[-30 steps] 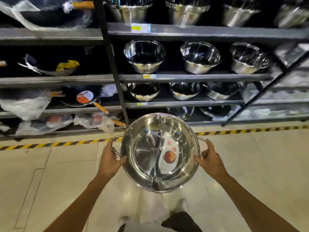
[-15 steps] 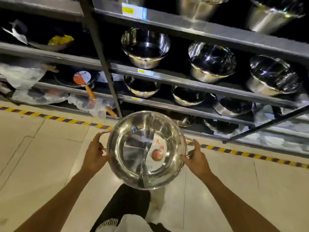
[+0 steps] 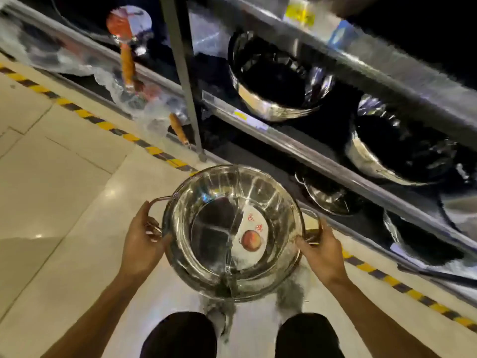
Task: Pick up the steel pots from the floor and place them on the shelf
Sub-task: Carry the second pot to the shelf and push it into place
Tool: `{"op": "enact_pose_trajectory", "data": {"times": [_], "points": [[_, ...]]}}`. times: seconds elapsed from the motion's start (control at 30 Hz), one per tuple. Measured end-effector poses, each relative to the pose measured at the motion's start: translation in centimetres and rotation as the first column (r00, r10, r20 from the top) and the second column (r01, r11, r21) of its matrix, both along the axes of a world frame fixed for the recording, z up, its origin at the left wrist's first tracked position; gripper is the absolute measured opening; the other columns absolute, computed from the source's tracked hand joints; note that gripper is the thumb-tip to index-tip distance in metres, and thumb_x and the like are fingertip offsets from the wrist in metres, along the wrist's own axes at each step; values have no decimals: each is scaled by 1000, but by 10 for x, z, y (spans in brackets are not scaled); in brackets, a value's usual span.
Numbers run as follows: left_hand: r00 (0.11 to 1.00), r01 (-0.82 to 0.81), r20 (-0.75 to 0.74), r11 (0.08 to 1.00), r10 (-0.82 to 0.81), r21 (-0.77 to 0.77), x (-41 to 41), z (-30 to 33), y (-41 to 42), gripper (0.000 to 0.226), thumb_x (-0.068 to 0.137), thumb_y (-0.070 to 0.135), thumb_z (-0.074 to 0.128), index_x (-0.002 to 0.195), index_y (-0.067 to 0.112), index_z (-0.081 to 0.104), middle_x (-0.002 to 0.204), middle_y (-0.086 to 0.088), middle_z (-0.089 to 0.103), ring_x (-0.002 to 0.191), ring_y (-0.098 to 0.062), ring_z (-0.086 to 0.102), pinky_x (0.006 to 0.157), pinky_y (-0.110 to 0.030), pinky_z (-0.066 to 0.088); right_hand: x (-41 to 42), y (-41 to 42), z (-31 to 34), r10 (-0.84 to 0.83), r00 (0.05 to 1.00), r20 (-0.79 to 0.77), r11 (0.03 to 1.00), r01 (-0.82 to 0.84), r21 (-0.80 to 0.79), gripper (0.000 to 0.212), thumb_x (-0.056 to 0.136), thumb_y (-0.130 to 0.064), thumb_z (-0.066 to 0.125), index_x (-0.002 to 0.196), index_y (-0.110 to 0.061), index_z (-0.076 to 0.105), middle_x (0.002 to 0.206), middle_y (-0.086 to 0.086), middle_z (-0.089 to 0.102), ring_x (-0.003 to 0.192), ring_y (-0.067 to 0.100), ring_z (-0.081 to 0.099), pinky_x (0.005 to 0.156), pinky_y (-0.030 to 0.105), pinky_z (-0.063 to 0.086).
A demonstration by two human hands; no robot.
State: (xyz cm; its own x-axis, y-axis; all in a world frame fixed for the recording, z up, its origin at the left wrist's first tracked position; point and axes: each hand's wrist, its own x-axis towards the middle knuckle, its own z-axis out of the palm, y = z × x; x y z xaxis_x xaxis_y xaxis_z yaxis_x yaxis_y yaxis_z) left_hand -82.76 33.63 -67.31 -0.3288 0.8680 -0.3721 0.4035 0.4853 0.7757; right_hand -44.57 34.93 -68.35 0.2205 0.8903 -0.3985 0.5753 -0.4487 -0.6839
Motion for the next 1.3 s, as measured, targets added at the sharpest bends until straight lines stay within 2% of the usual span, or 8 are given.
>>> {"op": "enact_pose_trajectory", "data": {"times": [0.23, 0.4, 0.53, 0.63, 0.77, 0.9, 1.03, 1.3], "points": [[969, -222, 138, 966, 204, 132, 40, -196, 70, 83, 73, 19, 80, 145, 21, 40, 96, 9, 59, 84, -13, 60, 79, -24, 52, 22, 105, -183, -157, 975, -155, 961, 187, 205, 73, 84, -9, 77, 148, -8, 43, 79, -19, 68, 76, -17, 63, 70, -1, 44], [980, -195, 24, 921, 198, 338, 58, -264, 141, 68, 73, 22, 73, 134, 34, 46, 96, 17, 61, 69, 6, 63, 62, -11, 50, 36, 184, -262, -203, 932, -299, 912, 291, 288, 74, 84, -19, 77, 150, -18, 41, 72, 13, 65, 77, 11, 65, 94, 35, 54], [985, -162, 16, 884, 173, 439, 67, -289, 185, 59, 72, 18, 73, 118, 46, 48, 87, 22, 62, 67, 6, 62, 62, -20, 55, 51, 245, -299, -171, 920, -352, 885, 300, 356, 75, 85, -13, 75, 151, -12, 40, 51, -14, 51, 56, -2, 54, 83, 18, 50], [994, -105, 27, 858, 106, 503, 68, -305, 205, 66, 77, 11, 76, 135, 24, 46, 87, 22, 63, 68, 4, 65, 57, -16, 53, 58, 271, -313, -199, 927, -318, 867, 318, 384, 77, 80, -24, 80, 149, -25, 44, 76, -8, 65, 77, 0, 65, 65, 2, 46], [997, -42, 72, 854, 5, 519, 68, -317, 207, 75, 78, 13, 80, 139, 26, 38, 82, 30, 60, 69, 4, 68, 55, -16, 52, 66, 278, -314, -179, 892, -415, 927, 294, 232, 84, 78, -17, 81, 150, -33, 39, 118, 11, 68, 100, 23, 70, 80, 31, 58], [984, -49, 174, 882, -38, 469, 70, -307, 192, 93, 76, 3, 80, 149, 22, 26, 79, 37, 63, 74, 4, 70, 55, -10, 51, 61, 267, -289, -82, 806, -587, 975, 186, 119, 93, 78, 3, 73, 155, -29, 31, 129, 15, 64, 102, 25, 71, 70, 25, 57], [955, -122, 297, 914, 2, 388, 70, -299, 192, 104, 70, 6, 85, 152, 28, 25, 136, 3, 57, 92, -10, 72, 73, -25, 56, 51, 256, -281, -40, 696, -717, 990, 126, 66, 115, 77, 21, 60, 157, -44, 9, 161, 12, 30, 122, 29, 60, 70, 28, 57], [949, -154, 312, 929, 45, 337, 83, -309, 195, 102, 75, 2, 80, 154, 27, 21, 125, -15, 60, 102, -24, 68, 99, -44, 51, 79, 245, -296, 91, 778, -622, 996, -65, 64, 128, 79, 13, 73, 155, -41, -15, 165, 9, 20, 92, 9, 69, 70, 29, 60]]}}
